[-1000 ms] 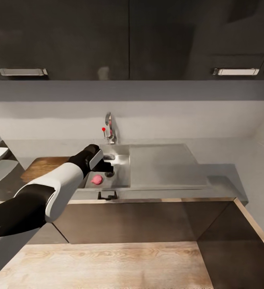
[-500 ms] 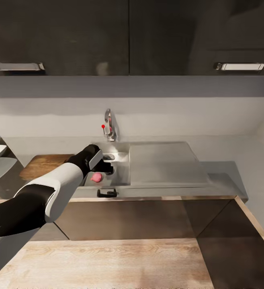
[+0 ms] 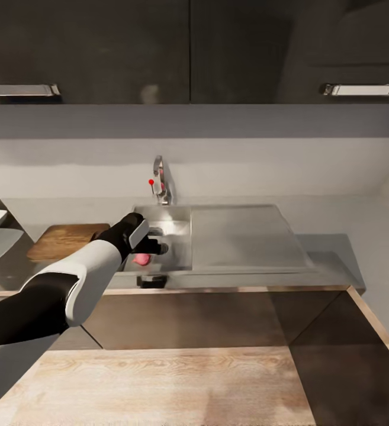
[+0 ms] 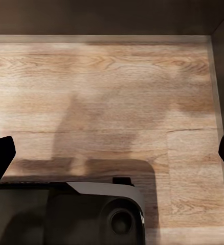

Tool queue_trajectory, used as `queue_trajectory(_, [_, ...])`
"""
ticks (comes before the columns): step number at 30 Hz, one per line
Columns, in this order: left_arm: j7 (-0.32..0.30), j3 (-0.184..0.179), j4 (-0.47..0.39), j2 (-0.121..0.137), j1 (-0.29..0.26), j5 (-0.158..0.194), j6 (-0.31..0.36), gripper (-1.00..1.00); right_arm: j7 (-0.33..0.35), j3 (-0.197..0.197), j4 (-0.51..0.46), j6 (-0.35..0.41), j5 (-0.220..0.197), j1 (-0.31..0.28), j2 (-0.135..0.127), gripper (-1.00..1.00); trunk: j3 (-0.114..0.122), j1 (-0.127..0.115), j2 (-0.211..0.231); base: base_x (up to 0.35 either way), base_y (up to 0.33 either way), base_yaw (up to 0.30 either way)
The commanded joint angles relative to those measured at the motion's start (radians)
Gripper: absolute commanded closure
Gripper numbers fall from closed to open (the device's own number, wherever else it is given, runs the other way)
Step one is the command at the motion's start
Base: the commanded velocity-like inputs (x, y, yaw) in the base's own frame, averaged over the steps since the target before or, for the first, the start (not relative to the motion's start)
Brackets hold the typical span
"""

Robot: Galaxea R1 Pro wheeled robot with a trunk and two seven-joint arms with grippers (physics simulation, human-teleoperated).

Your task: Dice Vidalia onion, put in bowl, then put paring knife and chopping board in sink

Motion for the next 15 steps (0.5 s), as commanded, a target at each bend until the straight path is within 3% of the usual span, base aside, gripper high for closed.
queue_trajectory(1, [0.024, 0.014, -0.001, -0.001, 0.000, 0.011, -0.003, -1.00, -0.004, -0.004, -0.002, -0.001, 0.011, 0.000, 0.001, -1.00, -0.003, 0.001, -0.002, 0.000, 0.000, 0.000])
queue_trajectory(5, [0.048, 0.055, 0.001, -0.002, -0.001, 0.011, -0.020, -1.00, -0.004, -0.004, -0.002, -0.001, 0.011, 0.000, 0.001, -1.00, -0.010, 0.001, -0.002, 0.000, 0.000, 0.000])
queue_trajectory(15, [0.057, 0.070, 0.001, -0.005, -0.001, 0.012, -0.028, -1.00, -0.004, -0.003, -0.002, -0.001, 0.011, 0.000, 0.001, -1.00, -0.026, 0.001, -0.002, 0.000, 0.000, 0.000])
